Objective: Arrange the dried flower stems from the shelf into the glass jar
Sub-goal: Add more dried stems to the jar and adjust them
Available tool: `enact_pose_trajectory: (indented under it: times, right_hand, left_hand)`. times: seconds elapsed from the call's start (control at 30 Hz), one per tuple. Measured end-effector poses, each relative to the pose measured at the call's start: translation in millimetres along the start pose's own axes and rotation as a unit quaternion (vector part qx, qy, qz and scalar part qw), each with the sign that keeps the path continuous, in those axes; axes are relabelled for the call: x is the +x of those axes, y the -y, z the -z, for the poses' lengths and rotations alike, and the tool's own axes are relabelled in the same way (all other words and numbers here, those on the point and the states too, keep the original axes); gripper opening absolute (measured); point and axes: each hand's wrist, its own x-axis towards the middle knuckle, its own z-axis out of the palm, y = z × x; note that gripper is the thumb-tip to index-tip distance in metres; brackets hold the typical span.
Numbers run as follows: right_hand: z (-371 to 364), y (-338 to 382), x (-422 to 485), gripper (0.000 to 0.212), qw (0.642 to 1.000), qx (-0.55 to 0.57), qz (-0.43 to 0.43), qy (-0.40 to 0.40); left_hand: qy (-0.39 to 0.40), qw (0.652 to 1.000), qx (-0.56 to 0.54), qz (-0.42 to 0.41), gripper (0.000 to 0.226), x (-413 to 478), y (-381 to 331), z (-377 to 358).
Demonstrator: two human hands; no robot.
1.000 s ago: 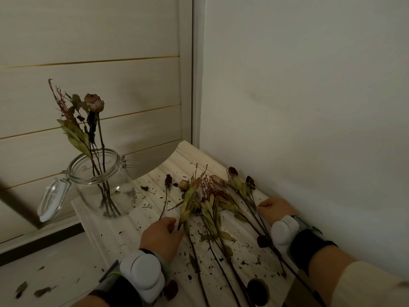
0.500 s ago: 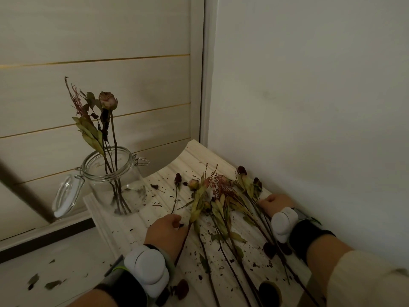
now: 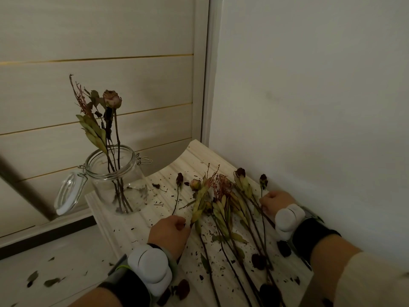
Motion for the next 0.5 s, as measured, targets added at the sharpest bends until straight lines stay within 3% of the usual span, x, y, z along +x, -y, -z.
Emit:
enact_pose_trajectory:
  times: [0.27,0.4,0.5]
  right_hand:
    - [15.6,7.2,-12.1,0.024,0.993,0.087,0.041,-0.072]
    - [27.8,18.8,-15.1,0.009,0.982,0.115,0.080,-0.126]
    - [36.5,28.6,-20.4,0.014,0.977,0.138,0.102,-0.129]
  left_hand:
    - [-0.004,1.000,-0.006,0.000,0.033,-3.0,-1.1,2.4]
    - [-0.014,1.000,-0.011,-0.001,0.031,-3.8,-2.3,4.9]
    - [-0.016,1.000,-0.014,-0.001,0.032,-4.9,-3.4,8.1]
